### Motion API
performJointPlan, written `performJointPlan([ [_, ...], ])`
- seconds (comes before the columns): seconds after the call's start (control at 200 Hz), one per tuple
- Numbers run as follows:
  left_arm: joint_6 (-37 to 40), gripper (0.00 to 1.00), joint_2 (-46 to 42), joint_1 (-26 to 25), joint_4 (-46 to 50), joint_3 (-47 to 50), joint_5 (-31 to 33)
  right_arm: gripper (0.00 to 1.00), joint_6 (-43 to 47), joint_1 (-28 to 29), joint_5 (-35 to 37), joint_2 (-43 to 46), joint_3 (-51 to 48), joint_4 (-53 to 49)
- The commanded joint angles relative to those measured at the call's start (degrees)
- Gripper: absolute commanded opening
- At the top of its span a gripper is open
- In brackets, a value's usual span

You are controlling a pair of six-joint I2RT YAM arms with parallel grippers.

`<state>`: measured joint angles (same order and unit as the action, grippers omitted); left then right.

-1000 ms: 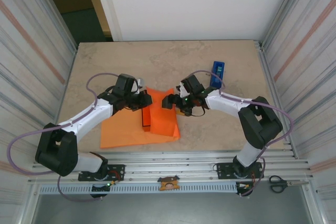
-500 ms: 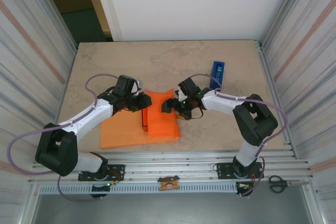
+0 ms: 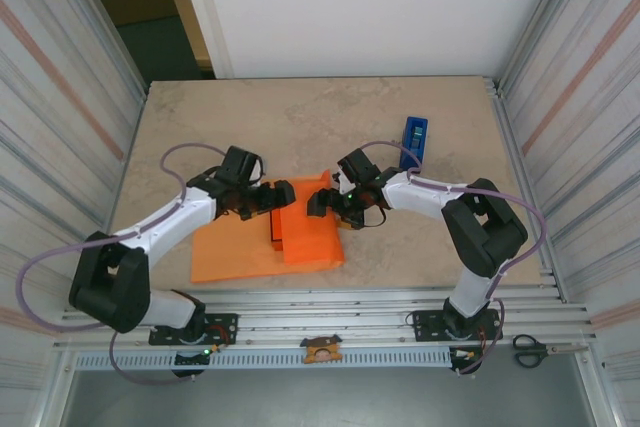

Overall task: Wrap the gift box in paper
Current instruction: First fold the wrapping paper around the gift box, then move the gift box to the center of the table.

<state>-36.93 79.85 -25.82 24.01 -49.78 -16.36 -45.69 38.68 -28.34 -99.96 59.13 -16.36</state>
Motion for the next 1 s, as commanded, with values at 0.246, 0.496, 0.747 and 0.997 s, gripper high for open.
performJointPlan([
  [0.246, 2.4, 0.84, 3.2, 0.2, -2.7, 1.2, -2.7, 0.92, -1.2, 0.7, 0.3, -0.8, 1.4, -1.0],
  [0.496, 1.9, 0.73, 3.5, 0.2, -2.8, 3.9, -1.0, 0.92, -1.3, 0.9, -0.4, -0.3, 1.2, 0.1],
  [0.747, 2.2, 0.62, 3.5, 0.2, -2.9, 5.3, 0.4, 0.93, -1.7, 0.9, -1.6, 0.2, 1.0, 1.6],
  [0.997, 2.4, 0.55, 3.3, 0.2, -2.4, 6.3, 1.2, 0.95, -1.0, -0.7, 0.5, 4.6, -0.2, 1.9],
])
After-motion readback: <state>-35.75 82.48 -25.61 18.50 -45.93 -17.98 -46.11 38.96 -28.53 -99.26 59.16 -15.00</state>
